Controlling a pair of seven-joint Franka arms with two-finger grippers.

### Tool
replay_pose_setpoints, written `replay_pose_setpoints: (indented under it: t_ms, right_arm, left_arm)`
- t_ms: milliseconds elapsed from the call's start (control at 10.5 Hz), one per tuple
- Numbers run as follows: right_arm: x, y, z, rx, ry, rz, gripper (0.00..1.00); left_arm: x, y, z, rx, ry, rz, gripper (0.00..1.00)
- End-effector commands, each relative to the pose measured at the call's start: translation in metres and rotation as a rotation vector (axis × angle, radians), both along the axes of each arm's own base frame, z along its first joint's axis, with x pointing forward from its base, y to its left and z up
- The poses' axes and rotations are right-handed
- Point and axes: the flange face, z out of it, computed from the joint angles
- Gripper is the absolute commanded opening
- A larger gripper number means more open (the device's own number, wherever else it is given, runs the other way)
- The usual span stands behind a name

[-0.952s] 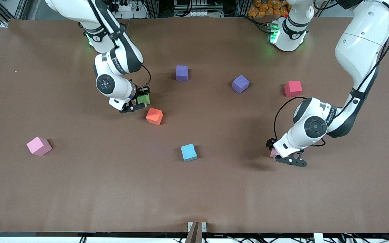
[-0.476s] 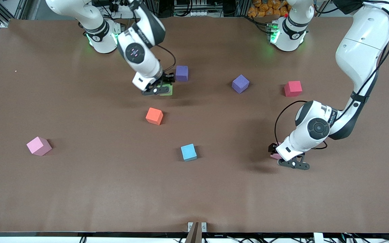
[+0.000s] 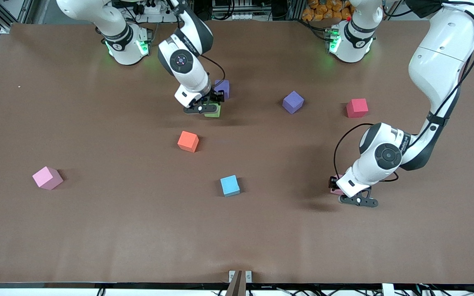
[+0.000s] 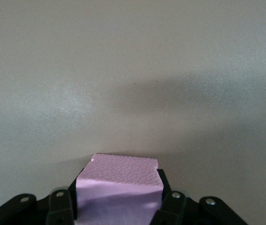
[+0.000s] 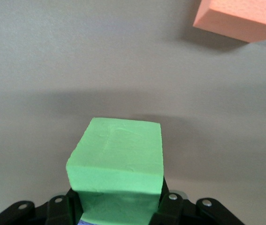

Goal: Arrange blocks into number 1
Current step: 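Carry the green cube toward the purple cube while the left gripper lifts the pink cube, then set the green cube beside the purple cube while the left gripper carries the pink cube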

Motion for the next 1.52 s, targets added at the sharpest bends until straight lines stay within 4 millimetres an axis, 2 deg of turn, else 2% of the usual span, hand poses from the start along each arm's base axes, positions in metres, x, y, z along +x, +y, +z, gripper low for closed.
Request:
replay_pose_setpoints:
  t_ms: [0, 190, 476, 667, 857, 1048, 1143, 1333, 1429]
  right_arm:
    - [-0.004, 0.015, -0.012, -0.01, 0.014, -0.012, 0.6]
    - [-0.018, 0.024, -0.021, -0.022, 0.026, 0.022, 0.61]
    - [-0.03, 0.035, -0.025, -0.025, 0.029, 0.042, 0.61]
    - [-0.037, 0.04, -0.027, -0.028, 0.031, 0.056, 0.61]
    - [-0.043, 0.042, -0.032, -0.035, 0.039, 0.066, 0.62]
    - [-0.043, 0.043, -0.032, -0.035, 0.04, 0.068, 0.63]
    - [-0.044, 0.043, -0.034, -0.038, 0.041, 0.071, 0.68]
    - [-0.041, 0.041, -0.03, -0.034, 0.041, 0.063, 1.0]
    - [-0.035, 0.038, -0.023, -0.028, 0.038, 0.052, 1.0]
  left_arm:
    - [0.006, -0.002, 0.005, -0.011, -0.019, 0.039, 0.0]
    - [0.004, -0.008, 0.008, -0.01, -0.018, 0.066, 0.0]
    - [-0.007, -0.045, 0.016, 0.004, -0.003, 0.107, 0.0]
    - [-0.019, -0.079, 0.024, 0.011, 0.009, 0.137, 0.0]
    - [-0.039, -0.127, 0.035, 0.029, 0.018, 0.178, 0.0]
    - [-0.053, -0.16, 0.042, 0.029, 0.012, 0.203, 0.0]
    - [-0.061, -0.172, 0.043, 0.047, 0.023, 0.205, 0.0]
    - [-0.068, -0.194, 0.052, 0.055, 0.023, 0.224, 0.0]
    - [-0.07, -0.199, 0.053, 0.054, 0.022, 0.238, 0.0]
